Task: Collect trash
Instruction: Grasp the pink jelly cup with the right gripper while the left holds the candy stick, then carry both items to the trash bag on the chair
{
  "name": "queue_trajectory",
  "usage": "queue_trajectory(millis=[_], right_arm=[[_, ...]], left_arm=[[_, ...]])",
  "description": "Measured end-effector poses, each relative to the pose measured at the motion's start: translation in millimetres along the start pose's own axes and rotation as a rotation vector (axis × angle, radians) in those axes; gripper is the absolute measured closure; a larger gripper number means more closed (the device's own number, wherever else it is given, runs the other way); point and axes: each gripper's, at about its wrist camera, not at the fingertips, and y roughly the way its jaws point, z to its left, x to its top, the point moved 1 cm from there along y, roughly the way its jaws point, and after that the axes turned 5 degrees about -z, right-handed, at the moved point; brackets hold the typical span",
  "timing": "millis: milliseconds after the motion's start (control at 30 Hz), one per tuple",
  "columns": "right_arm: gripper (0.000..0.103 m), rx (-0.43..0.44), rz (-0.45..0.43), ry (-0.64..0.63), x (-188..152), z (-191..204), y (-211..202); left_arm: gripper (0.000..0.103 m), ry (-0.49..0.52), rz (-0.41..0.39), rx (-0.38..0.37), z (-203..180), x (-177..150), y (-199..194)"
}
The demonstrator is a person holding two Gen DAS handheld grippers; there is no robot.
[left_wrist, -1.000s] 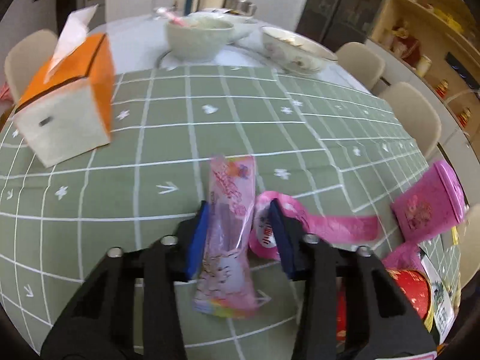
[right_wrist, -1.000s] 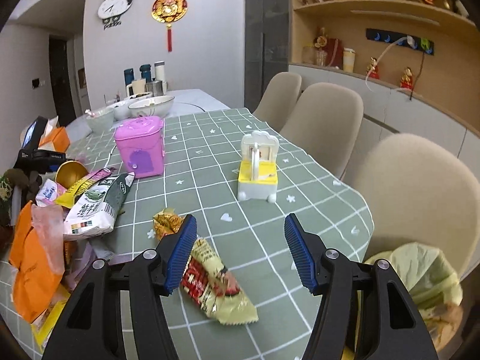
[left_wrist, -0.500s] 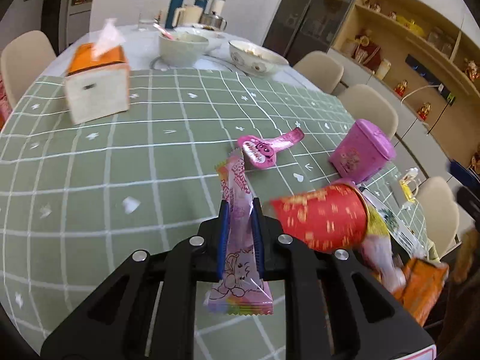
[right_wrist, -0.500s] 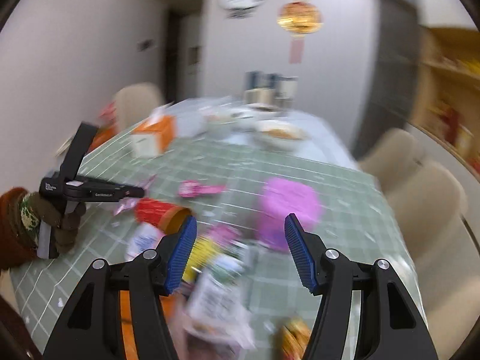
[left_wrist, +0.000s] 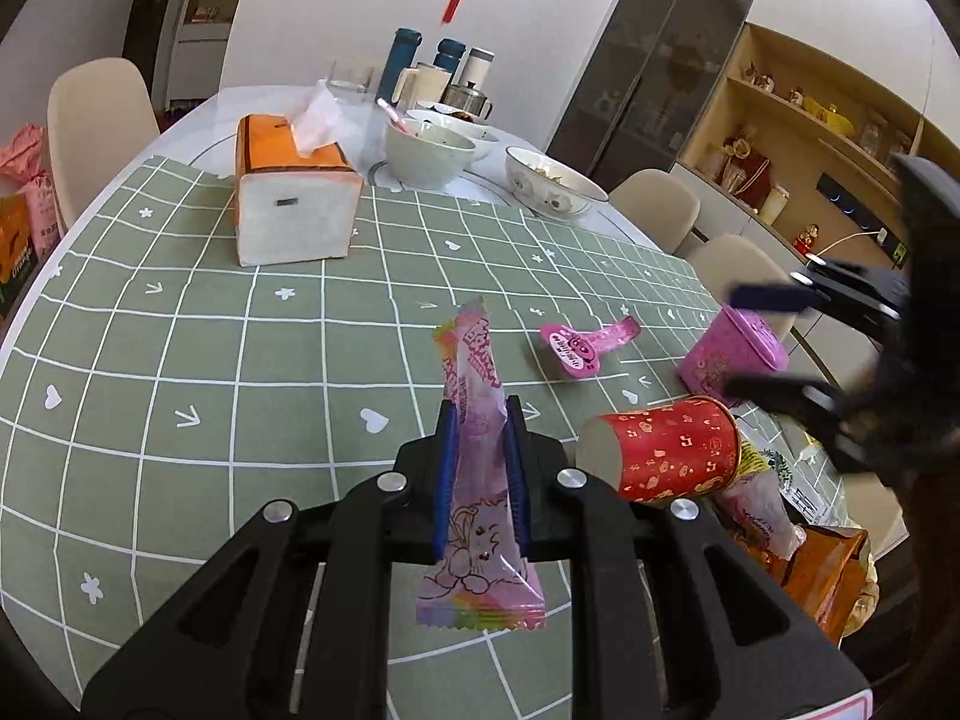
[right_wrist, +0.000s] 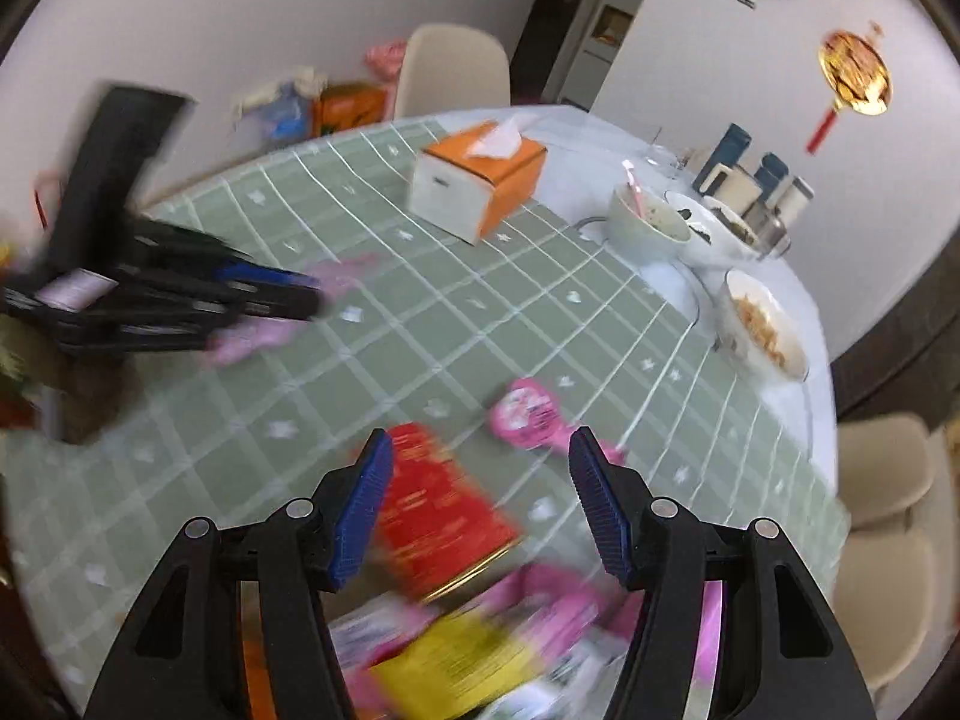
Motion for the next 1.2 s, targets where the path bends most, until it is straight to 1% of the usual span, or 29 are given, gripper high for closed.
queue_trajectory(millis=[33, 133, 200, 233, 300, 433, 467, 567, 667, 700, 767, 833, 900, 1000, 1033, 1100, 1200], right_arm=[[0.045, 0.005, 0.018, 0.018, 1, -7, 10], [0.045, 0.055, 0.060, 0.119, 5, -32, 47], [0.045, 0.136, 0.088, 0.175, 7, -40, 70], [0.045, 0.149, 0.099, 0.174, 8, -40, 78], [0.045, 0.147, 0.115, 0.154, 9, -36, 91], [0.045, 0.165, 0.186, 0.142, -1, -30, 114], [0.045, 0.170, 0.182, 0.160, -1, -30, 115], [0.045, 0.143, 0.176, 0.188, -5, -33, 121], [0.049, 0.142, 0.168, 0.215, -9, -32, 122], [0.055, 0.140, 0.164, 0.223, -9, -33, 122], [0.057, 0.128, 0.147, 0.274, -10, -37, 116], [0.058, 0.140, 0.123, 0.342, -11, -45, 108], [0.058, 0.141, 0.095, 0.368, -11, -49, 97], [0.058, 0.087, 0.039, 0.395, -9, -55, 63], [0.058, 0.061, 0.006, 0.404, -8, -55, 43], [0.058, 0.007, -0.039, 0.417, -10, -54, 12], [0.058, -0.079, -0.106, 0.468, -25, -52, -43]], left_arm=[[0.088, -0.007, 0.005, -0.004, 2, -1, 1], [0.088, -0.021, 0.017, -0.025, 4, -1, 1], [0.088, -0.014, 0.010, -0.027, 2, 0, -1], [0.088, -0.012, 0.008, -0.031, 1, 0, -2], [0.088, -0.008, 0.006, -0.035, 0, 0, -2], [0.088, 0.001, 0.005, -0.035, -3, -1, -2], [0.088, 0.003, 0.006, -0.033, -3, -1, -2], [0.088, 0.005, 0.013, -0.032, -4, -3, 0], [0.088, 0.003, 0.015, -0.029, -3, -3, 1], [0.088, 0.003, 0.015, -0.028, -3, -3, 1], [0.088, 0.006, 0.017, -0.022, -3, -3, 3], [0.088, 0.007, 0.021, -0.015, -1, -4, 5], [0.088, 0.001, 0.024, -0.011, 1, -4, 6], [0.088, 0.000, 0.012, -0.016, 2, -3, 4], [0.088, 0.006, 0.007, -0.017, 0, -4, 3], [0.088, 0.031, 0.001, -0.011, -5, -5, 4], [0.088, 0.090, -0.013, 0.023, -14, -10, 10]])
